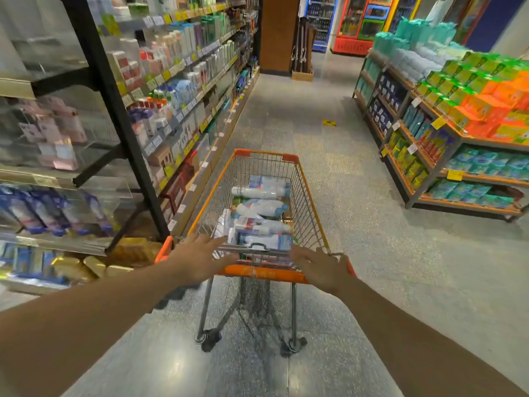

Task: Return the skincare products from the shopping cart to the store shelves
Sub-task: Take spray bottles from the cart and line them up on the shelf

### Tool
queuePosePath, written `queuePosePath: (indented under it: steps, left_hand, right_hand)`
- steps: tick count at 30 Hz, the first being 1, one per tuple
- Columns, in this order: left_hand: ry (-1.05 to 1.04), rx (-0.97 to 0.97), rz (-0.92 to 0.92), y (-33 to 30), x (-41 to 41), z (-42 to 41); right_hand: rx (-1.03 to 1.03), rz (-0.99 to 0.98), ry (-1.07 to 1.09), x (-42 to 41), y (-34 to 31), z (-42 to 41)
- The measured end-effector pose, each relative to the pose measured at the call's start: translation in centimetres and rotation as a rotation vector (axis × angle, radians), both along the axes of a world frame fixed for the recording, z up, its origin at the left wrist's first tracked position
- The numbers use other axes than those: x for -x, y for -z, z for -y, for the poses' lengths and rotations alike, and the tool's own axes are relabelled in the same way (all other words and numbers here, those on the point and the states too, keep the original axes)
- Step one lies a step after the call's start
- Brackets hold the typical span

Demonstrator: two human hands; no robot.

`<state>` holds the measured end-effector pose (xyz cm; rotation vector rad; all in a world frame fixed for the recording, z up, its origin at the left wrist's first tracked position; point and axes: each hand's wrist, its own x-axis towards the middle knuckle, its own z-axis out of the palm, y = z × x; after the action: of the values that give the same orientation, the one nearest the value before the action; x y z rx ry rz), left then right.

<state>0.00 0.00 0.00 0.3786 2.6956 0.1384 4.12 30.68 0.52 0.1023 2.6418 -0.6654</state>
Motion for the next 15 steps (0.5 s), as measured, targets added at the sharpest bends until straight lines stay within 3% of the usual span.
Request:
queuePosePath:
  steps: [4,15]
  left_hand:
    - [-0.066,-0.048,-0.058,1.9,-0.8,0.6]
    - [-0.06,0.078,-0.213,4.2,0.7,0.8]
  right_hand:
    - [0.014,0.069,-0.038,-1.2,1.2,-0.9]
    - [-0.19,-0.029,-0.048,-0.3,3.8,-0.3]
